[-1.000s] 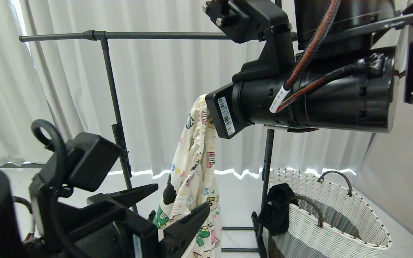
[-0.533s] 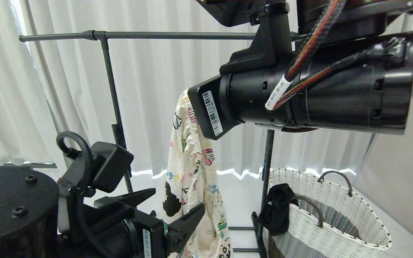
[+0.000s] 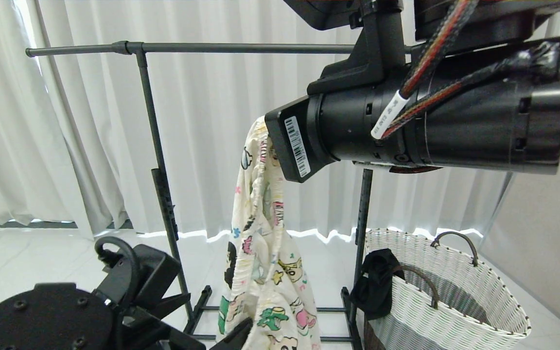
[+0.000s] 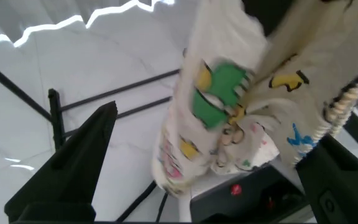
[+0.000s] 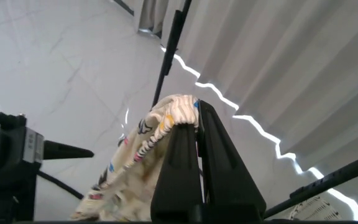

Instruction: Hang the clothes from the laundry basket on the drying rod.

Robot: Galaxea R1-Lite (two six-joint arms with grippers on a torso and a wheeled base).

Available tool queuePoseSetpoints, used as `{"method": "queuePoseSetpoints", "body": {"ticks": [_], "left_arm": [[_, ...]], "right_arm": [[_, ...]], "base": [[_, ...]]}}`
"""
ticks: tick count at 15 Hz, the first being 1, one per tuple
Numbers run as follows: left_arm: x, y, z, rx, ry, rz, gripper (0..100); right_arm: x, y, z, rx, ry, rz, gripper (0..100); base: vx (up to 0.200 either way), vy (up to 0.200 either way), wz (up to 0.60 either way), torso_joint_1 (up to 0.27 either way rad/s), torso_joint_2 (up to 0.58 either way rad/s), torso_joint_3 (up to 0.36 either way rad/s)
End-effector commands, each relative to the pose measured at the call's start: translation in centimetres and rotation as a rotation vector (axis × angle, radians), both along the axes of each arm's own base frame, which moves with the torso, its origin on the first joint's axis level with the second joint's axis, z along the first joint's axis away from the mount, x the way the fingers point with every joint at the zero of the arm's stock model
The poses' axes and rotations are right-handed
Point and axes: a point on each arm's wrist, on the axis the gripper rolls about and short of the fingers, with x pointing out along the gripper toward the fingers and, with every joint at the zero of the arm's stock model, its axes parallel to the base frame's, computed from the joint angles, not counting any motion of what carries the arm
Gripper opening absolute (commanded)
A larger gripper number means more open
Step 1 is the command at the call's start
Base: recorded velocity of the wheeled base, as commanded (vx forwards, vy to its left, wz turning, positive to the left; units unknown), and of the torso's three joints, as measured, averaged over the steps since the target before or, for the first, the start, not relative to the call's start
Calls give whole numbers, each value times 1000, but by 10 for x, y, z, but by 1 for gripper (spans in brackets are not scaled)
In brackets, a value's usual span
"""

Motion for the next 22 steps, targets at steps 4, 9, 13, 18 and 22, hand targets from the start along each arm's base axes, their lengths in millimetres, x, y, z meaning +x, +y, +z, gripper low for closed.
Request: {"method": "queuePoseSetpoints", "body": {"ticks": [4, 9, 13, 18, 22], "left_arm": [[-18, 22, -11, 6, -2, -8, 100], [-23, 29, -5, 42, -72, -59, 0], [-36, 49, 18, 98, -283, -147, 0], [-6, 30, 125, 91, -332, -58, 0], [25, -5, 188, 116, -304, -61, 0]], "right_arm": [[-2, -12, 8, -5, 2, -10, 0], [-1, -24, 8, -45, -2, -130, 0], [12, -67, 15, -107, 35, -283, 0], [-14, -137, 10, -192, 129, -381, 0], [-30, -159, 12, -181, 104, -401, 0]], "base": [[0, 0, 0, 0, 0, 0], [0, 0, 0, 0, 0, 0], [0, 0, 0, 0, 0, 0], [0, 0, 0, 0, 0, 0], [0, 0, 0, 0, 0, 0]]}}
